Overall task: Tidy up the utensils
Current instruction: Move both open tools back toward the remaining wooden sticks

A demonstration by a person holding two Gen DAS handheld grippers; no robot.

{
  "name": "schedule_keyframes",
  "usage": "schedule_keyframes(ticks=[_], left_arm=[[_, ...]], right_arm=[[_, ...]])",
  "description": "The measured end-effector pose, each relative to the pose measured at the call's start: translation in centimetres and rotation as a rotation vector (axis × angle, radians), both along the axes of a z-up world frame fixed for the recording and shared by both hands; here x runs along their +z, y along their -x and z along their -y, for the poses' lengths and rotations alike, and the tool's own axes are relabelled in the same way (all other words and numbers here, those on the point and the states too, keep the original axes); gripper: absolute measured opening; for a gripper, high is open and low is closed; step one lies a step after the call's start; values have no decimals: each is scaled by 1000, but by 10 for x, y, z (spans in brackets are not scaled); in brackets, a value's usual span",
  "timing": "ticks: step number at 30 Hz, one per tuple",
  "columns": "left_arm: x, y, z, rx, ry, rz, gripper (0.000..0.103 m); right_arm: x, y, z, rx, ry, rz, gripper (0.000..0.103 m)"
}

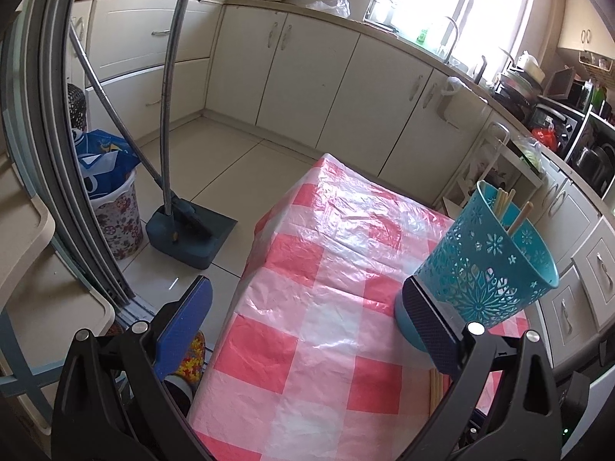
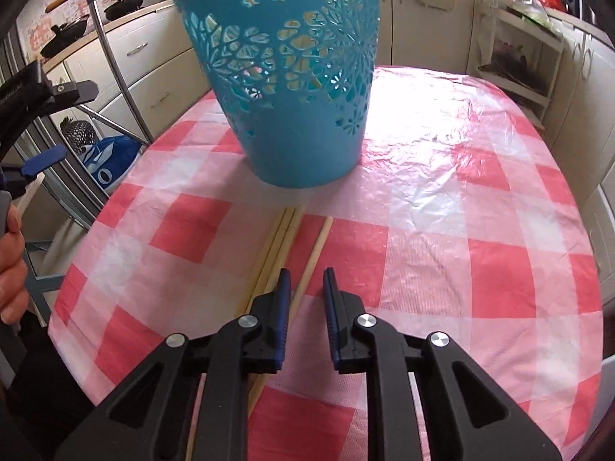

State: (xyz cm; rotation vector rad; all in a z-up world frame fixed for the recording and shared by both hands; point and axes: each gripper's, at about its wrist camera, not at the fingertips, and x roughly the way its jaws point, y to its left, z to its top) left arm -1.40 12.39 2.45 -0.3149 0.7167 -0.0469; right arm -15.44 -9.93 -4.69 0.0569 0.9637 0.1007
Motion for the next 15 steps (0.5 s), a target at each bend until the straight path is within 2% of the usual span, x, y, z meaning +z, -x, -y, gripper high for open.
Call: schedule_keyframes(ticks=[7, 11, 15], left_arm=[[-5, -1, 11, -36, -26, -29, 95], [-10, -2, 20, -78, -59, -54, 95], [-14, -3, 28, -109, -98, -75, 95]], right_arm=[[-2, 1, -1, 5, 2, 6, 18], [-2, 2, 2, -7, 3, 3, 11], [-2, 2, 4, -12, 1, 3, 10]])
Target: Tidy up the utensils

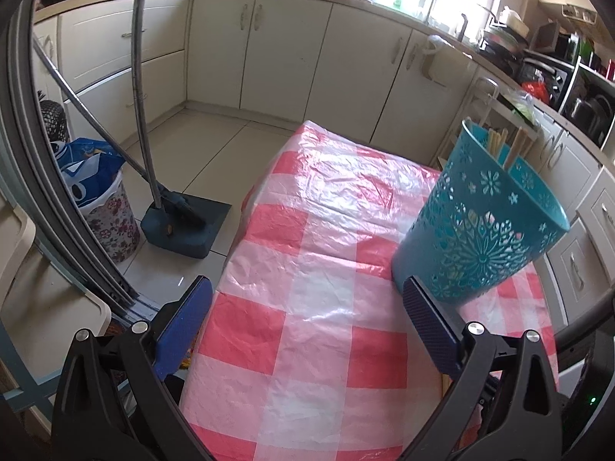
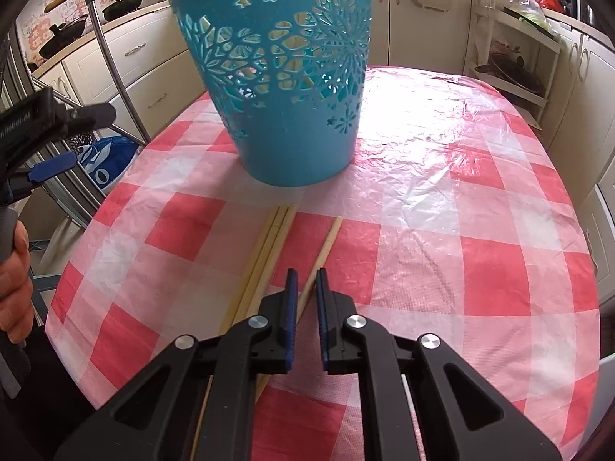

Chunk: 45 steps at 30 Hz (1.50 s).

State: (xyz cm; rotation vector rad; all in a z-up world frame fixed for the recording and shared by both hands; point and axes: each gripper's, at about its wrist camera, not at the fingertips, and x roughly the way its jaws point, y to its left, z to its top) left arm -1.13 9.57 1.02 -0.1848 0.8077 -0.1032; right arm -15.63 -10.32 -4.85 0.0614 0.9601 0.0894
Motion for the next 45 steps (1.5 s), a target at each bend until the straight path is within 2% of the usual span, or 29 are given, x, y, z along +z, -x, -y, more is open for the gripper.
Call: schedule_keyframes(ticks=[3, 6, 7, 8, 10, 12, 14, 15, 16, 18, 20, 24, 25, 27, 31, 36, 38, 39, 41, 42, 43, 45], left_arm=[[-6, -3, 4, -12, -16, -36, 95], [-10, -6, 9, -27, 8, -52, 95], [-11, -7, 11, -22, 8, -53, 95], [-14, -7, 15, -11, 6, -51, 95], [-25, -6, 21, 6, -7, -50, 95], [-38, 0, 23, 21, -35, -53, 95], [-50, 9, 22, 26, -74, -69, 95], [-51, 14, 19, 24, -71, -71, 95], [-48, 18, 15, 24, -69, -54, 95], [-39, 33, 8, 45, -98, 40, 95], [-34, 36, 1, 45, -96, 66, 95], [-36, 30, -15, 90, -64, -4, 95], [-40, 21, -17, 95, -48, -52, 95], [-45, 9, -20, 93, -21, -91, 95], [-45, -13, -14, 75, -13, -81, 95], [-53, -42, 17, -56, -18, -108, 95], [-57, -46, 35, -104, -60, -120, 95], [-59, -47, 44, -114, -105, -118, 95], [-66, -51, 58, -143, -179, -133, 95], [-69, -53, 67, -151, -240, -142, 95], [-69, -54, 72, -160, -271, -144, 96], [-69, -54, 75, -170, -272, -141, 96]], right_arm=[[0, -2, 0, 7, 4, 0, 11], [0, -5, 1, 11, -20, 3, 19], [0, -5, 2, 0, -39, 4, 28], [0, -4, 1, -10, -36, 8, 45], [-2, 2, -4, -73, 56, 16, 65], [-1, 19, -8, -114, 76, 23, 64], [7, 39, -7, -147, 18, 31, 64], [16, 59, -7, -158, -14, 74, 64], [23, 75, -9, -164, -7, 104, 64], [28, 90, -13, -148, 24, 101, 65], [30, 88, -14, -133, 66, 92, 66], [38, 71, 4, -176, 76, 153, 73], [36, 64, 7, -180, 79, 141, 75], [32, 43, 19, -188, 83, 105, 75], [31, 2, 36, -208, 86, 87, 82], [20, -46, 44, -198, 111, 65, 85], [16, -55, 45, -190, 132, 58, 85], [12, -61, 47, -187, 144, 53, 86], [4, -68, 50, -189, 167, 29, 94], [1, -69, 52, -188, 170, 20, 94], [-4, -70, 54, -187, 178, 8, 96], [-9, -73, 59, -196, 151, -28, 96]])
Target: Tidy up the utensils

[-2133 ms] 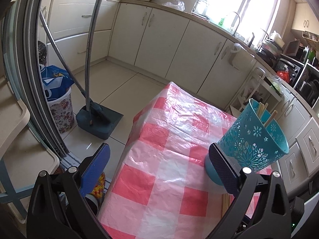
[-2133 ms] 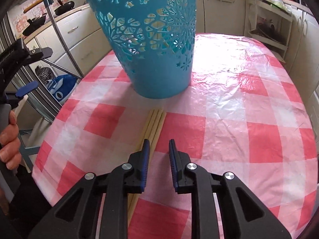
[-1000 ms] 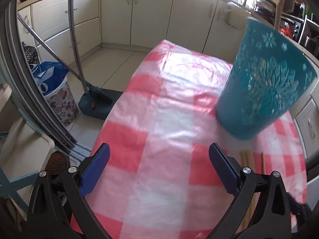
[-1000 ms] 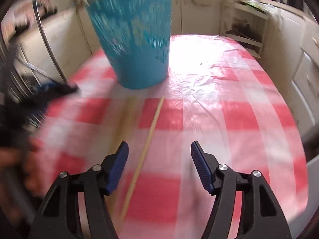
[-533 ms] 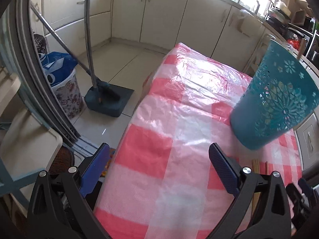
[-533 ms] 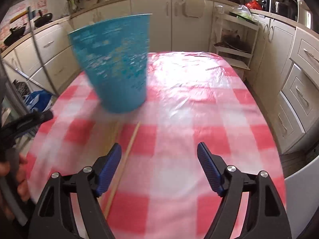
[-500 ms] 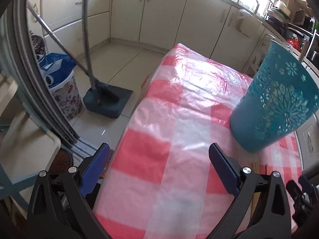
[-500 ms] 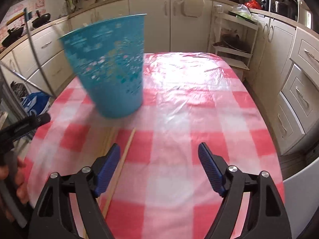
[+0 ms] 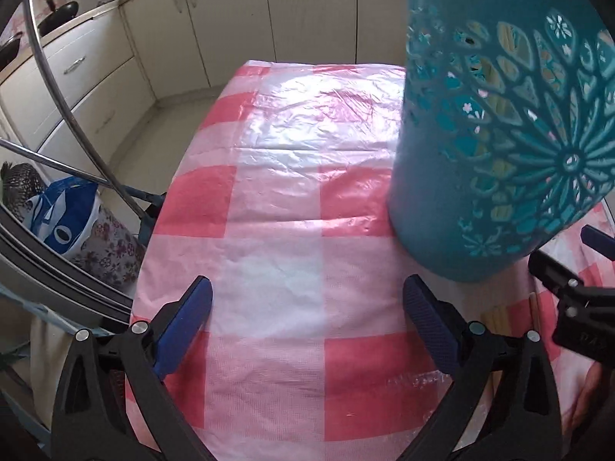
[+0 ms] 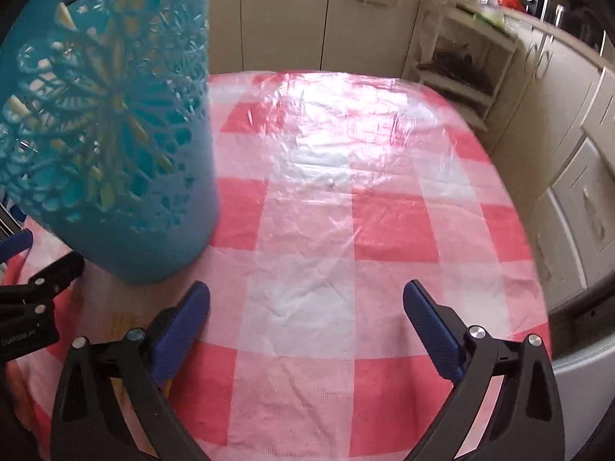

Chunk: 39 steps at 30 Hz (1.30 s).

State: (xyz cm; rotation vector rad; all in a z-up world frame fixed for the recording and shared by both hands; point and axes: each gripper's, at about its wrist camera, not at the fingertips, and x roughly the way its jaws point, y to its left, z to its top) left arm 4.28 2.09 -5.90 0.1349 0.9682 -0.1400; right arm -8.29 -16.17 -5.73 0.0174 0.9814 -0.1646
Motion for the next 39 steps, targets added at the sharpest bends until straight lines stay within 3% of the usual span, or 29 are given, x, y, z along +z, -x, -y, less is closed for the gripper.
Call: schedule_keyframes(ticks=[3, 39], left_arm=[[0, -1, -2, 0, 16, -7, 96], [1, 1, -3, 0, 14, -5, 96]], right_arm=[[-1, 1, 8, -12, -51, -7, 96], [-2, 1, 9, -12, -45, -10, 96]])
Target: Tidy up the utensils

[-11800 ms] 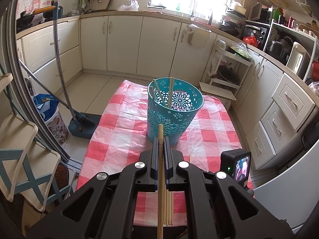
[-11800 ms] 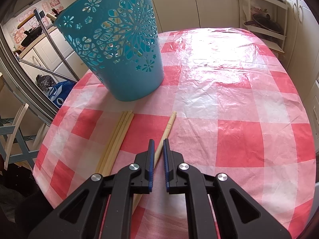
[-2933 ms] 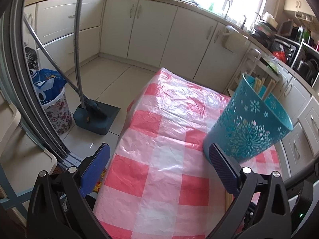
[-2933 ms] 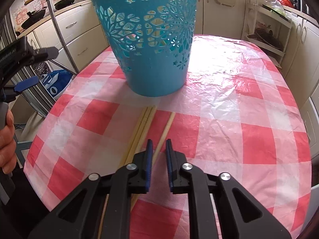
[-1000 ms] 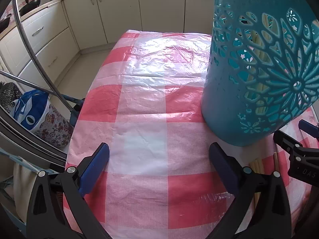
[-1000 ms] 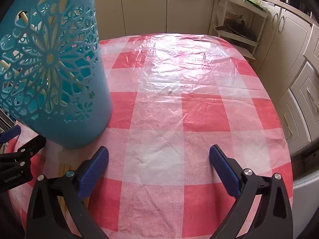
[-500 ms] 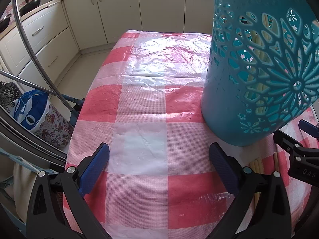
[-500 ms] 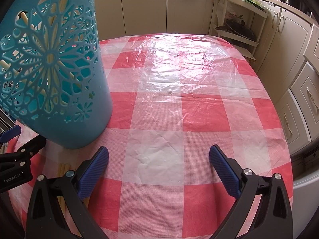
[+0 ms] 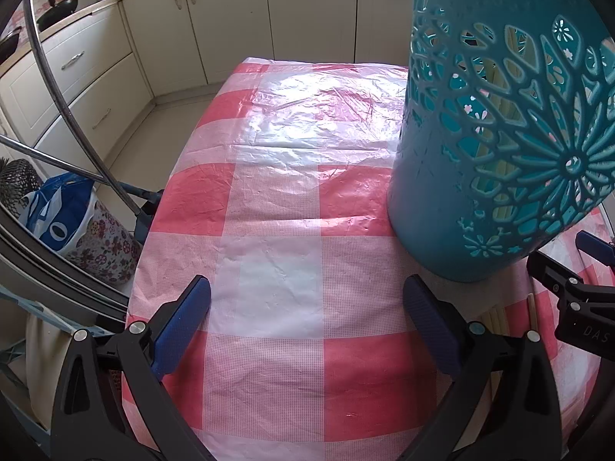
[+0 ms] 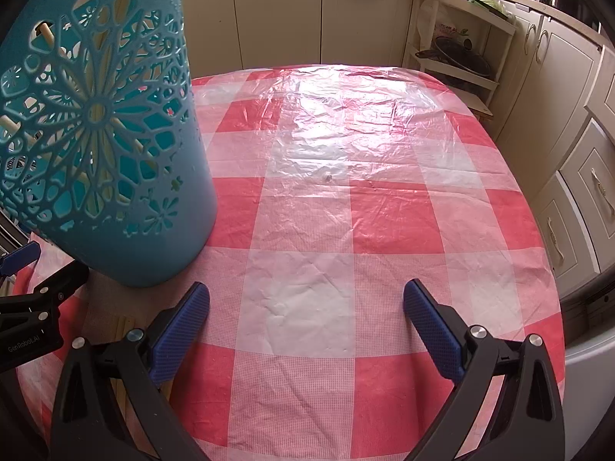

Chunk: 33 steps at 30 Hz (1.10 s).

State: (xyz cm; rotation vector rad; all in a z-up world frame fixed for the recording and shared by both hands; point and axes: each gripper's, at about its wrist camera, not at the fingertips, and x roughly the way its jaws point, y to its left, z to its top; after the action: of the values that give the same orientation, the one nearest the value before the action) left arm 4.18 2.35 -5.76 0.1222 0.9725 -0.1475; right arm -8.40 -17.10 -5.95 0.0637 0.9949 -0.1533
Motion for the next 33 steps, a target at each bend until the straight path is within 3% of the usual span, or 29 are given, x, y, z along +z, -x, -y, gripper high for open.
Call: schedule_keyframes(ticks=[33], left_arm=[[0, -1, 2, 0, 0, 0, 96]], right_arm=[[0, 0, 0, 0, 0, 0, 96]])
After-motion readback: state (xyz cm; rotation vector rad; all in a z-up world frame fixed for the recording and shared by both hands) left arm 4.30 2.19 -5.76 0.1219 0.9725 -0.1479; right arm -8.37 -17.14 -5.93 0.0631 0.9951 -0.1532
